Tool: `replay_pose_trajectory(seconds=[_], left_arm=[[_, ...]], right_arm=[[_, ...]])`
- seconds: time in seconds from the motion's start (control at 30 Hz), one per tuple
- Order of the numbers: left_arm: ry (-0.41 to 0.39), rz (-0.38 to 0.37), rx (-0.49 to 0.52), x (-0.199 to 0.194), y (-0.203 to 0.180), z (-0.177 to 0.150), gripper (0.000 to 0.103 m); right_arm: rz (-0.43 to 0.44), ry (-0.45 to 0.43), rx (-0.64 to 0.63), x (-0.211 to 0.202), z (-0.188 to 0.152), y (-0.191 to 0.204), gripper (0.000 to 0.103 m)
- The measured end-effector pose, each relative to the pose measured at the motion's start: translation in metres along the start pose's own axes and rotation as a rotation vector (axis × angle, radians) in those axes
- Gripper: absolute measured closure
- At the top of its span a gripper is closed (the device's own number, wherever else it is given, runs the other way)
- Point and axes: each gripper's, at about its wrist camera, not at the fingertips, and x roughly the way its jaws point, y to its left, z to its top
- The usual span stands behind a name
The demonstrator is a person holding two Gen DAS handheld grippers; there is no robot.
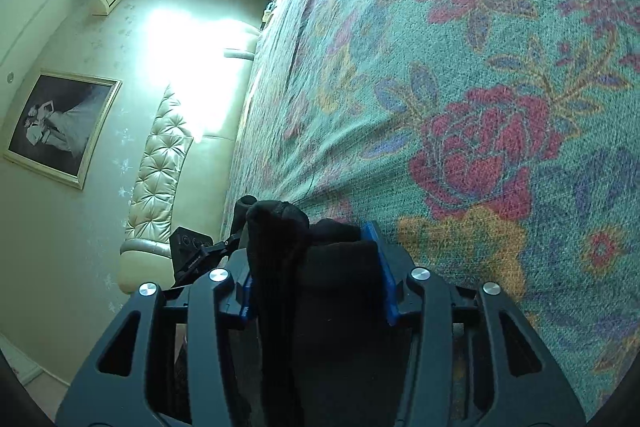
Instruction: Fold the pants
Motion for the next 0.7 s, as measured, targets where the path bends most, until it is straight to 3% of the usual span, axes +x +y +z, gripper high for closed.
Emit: replay_pose_trajectory(seconds=[0.1, 0.27, 0.4, 0.5, 0.7], left_arm=[[-0.007, -0.040, -0.020, -0.020, 0.004, -0.013, 0.062], [-0.076, -0.120, -0.069, -0.069, 0.016, -0.052, 0.062], [-0.125, -0.127, -0.093, -0.107, 0.029, -0.079, 0.062], [-0.095, -0.131, -0.134, -0.117, 0.041, -0.103, 0.062], [-0.034, -0.130, -0.155, -0.109, 0.042, -0.146, 0.062]], right_arm=[[0.052, -0.016, 0.029, -0.022, -0.015, 0.000, 0.026], [0.035, -0.003, 0.008, -0.053, -0.061, -0.003, 0.024], [0.017, 0.007, -0.010, -0.060, -0.095, 0.000, 0.024], [-0.005, -0.016, -0.025, -0.057, -0.108, 0.007, 0.022], [-0.182, -0.022, -0.140, -0.043, -0.126, 0.025, 0.018]])
